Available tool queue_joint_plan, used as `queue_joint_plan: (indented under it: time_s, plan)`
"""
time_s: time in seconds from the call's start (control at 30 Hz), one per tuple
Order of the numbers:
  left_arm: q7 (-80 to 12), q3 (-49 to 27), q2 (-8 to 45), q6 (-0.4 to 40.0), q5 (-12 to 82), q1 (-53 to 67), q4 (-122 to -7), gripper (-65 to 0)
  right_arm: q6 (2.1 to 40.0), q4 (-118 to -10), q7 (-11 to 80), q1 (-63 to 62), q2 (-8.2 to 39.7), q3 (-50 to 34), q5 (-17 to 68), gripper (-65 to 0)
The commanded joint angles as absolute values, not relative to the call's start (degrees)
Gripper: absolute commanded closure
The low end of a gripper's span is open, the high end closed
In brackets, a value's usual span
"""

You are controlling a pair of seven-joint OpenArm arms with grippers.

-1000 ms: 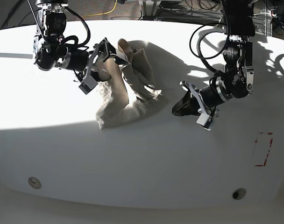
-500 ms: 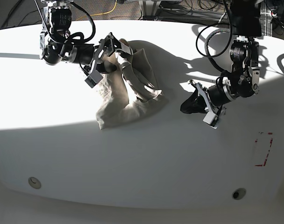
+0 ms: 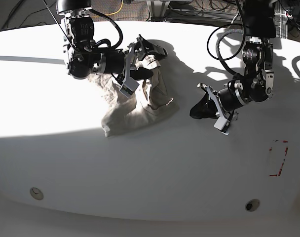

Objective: Layout the t-shirt on the table in an organized manner, then fold the t-shirt properly
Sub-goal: 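Move both grippers back to the bundle and grasp its sides, then squeeze the bundle with both grippers and grasp it with the left gripper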

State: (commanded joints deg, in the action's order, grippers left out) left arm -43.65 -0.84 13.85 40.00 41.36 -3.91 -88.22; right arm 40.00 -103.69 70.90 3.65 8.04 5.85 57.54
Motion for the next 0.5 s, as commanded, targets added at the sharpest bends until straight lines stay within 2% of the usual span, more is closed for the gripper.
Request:
queue_joint_plan:
  time_s: [0.13,0.27,0.43,0.5]
  plan:
    - [-43.65,-0.84,13.93,40.0,41.45,-4.09,-88.66,0.0,40.0,-103.6,71.87,1.63,6.46,6.9,57.54,-52.3]
    - [-43.65,-0.75,14.99,40.0,41.63,-4.0,-92.35,0.0,40.0,-103.69,72.75,-0.22,6.9,6.64,57.54,-52.3]
    - [-43.74,0.22,14.64,40.0,41.63,-3.65,-97.1,0.0,40.0,-103.96,72.75,-1.98,10.77,1.71,57.63,-52.3]
    - [-43.74,3.38,13.76,40.0,41.63,-3.65,-97.98,0.0,40.0,-103.96,72.75,-3.12,13.23,-0.92,57.63,-52.3]
